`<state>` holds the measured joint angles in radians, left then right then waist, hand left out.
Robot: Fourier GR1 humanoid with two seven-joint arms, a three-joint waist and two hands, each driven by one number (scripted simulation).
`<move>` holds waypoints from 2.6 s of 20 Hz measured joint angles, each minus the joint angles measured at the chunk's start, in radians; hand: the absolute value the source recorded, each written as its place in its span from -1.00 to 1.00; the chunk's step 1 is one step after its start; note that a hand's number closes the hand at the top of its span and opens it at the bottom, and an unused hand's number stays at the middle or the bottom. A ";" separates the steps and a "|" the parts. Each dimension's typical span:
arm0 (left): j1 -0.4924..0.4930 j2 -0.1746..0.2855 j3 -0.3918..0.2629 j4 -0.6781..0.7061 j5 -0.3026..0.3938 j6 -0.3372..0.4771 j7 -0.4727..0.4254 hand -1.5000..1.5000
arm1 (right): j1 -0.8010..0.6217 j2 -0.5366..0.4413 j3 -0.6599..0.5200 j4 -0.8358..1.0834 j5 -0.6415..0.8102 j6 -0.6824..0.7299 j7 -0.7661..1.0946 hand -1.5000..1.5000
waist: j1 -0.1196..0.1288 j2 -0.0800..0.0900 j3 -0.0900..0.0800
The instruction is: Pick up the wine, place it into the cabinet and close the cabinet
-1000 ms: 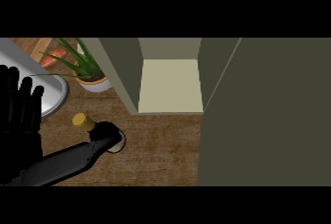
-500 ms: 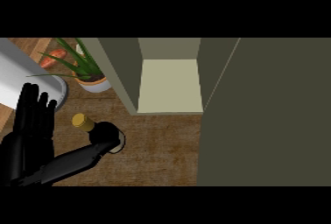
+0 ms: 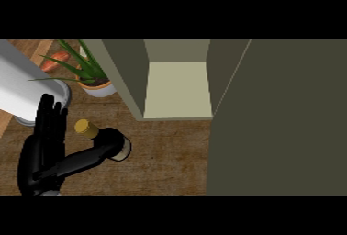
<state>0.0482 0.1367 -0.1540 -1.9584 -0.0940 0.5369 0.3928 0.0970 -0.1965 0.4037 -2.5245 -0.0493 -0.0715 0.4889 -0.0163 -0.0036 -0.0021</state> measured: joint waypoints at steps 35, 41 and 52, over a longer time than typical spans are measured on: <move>-0.021 -0.119 0.179 0.719 0.233 -0.251 -0.637 -1.00 | 0.001 -0.026 -0.014 -0.003 -0.004 -0.009 -0.011 -1.00 | 0.000 0.000 0.001; -0.037 -0.132 0.200 0.804 0.331 -0.273 -0.737 -1.00 | -0.012 -0.024 -0.010 -0.003 -0.004 -0.016 0.002 -1.00 | 0.000 -0.001 0.001; -0.131 -0.134 0.243 0.927 0.527 -0.327 -0.840 -1.00 | 0.012 -0.023 -0.001 0.000 -0.005 -0.011 -0.018 -1.00 | -0.001 -0.001 0.001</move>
<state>-0.0831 0.0030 0.0895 -1.0314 0.4334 0.2101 -0.4469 0.1089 -0.2197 0.4030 -2.5243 -0.0544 -0.0829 0.4712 -0.0177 -0.0044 -0.0009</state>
